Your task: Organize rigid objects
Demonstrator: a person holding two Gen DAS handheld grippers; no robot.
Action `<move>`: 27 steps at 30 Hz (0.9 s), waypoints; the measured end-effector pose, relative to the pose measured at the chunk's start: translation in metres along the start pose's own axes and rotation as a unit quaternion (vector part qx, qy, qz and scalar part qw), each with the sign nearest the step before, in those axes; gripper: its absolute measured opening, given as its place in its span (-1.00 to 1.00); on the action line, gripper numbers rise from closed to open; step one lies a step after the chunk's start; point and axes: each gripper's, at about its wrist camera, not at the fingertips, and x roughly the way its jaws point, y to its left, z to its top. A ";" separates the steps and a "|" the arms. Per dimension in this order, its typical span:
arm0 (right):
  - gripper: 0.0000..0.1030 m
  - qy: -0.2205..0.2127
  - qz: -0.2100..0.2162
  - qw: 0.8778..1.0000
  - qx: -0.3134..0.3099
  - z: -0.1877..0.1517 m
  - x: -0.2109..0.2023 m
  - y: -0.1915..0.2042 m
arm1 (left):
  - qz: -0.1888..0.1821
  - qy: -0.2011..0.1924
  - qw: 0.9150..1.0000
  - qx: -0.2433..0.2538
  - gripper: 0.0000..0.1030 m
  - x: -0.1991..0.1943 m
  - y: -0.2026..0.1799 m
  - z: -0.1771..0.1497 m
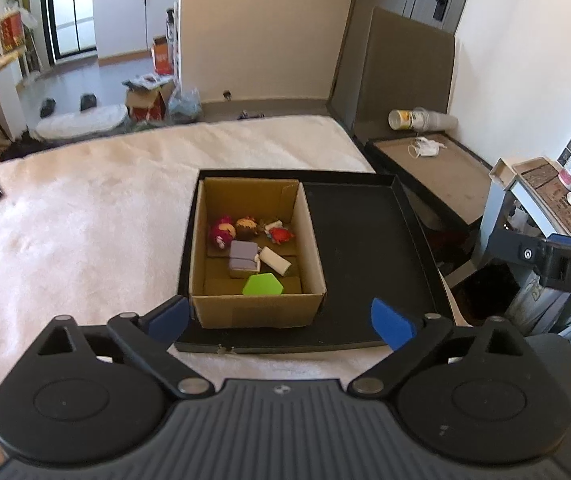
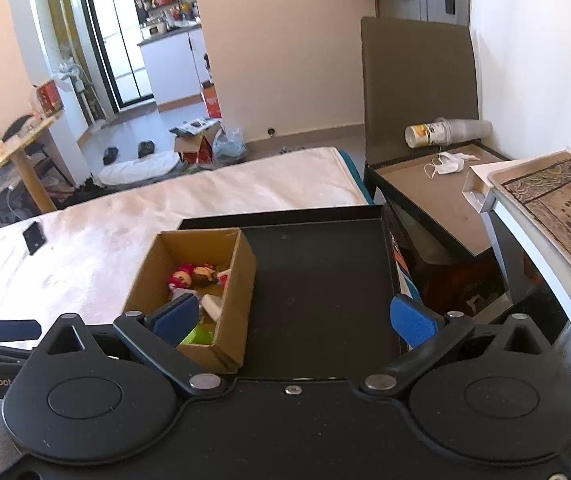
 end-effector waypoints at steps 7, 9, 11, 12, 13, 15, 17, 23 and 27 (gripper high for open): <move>1.00 -0.031 0.009 0.999 0.011 -0.017 -0.038 0.005 | -0.003 -0.037 0.999 0.002 0.93 -0.042 -0.003 -0.012; 1.00 -0.038 0.005 0.999 0.014 -0.021 -0.046 0.006 | -0.007 -0.044 0.999 0.005 0.93 -0.052 -0.005 -0.015; 1.00 -0.039 0.010 0.999 0.019 -0.025 -0.053 0.005 | -0.004 -0.055 0.998 0.010 0.94 -0.062 -0.007 -0.020; 1.00 -0.040 0.016 0.999 0.023 -0.026 -0.057 0.005 | 0.000 -0.059 0.998 0.012 0.94 -0.068 -0.008 -0.023; 1.00 -0.039 0.018 0.999 0.027 -0.028 -0.060 0.005 | 0.003 -0.062 0.998 0.012 0.94 -0.071 -0.008 -0.025; 1.00 -0.039 0.022 0.998 0.033 -0.030 -0.068 0.005 | 0.008 -0.066 0.998 0.014 0.95 -0.079 -0.009 -0.030; 1.00 -0.042 0.028 0.998 0.031 -0.034 -0.077 0.007 | 0.006 -0.072 0.997 0.013 0.95 -0.086 -0.010 -0.034; 1.00 -0.060 0.019 0.998 0.021 -0.042 -0.101 0.016 | 0.008 -0.096 0.995 0.021 0.96 -0.109 -0.013 -0.043; 1.00 -0.071 0.011 0.997 0.021 -0.047 -0.117 0.015 | -0.002 -0.104 0.994 0.020 0.97 -0.116 -0.014 -0.051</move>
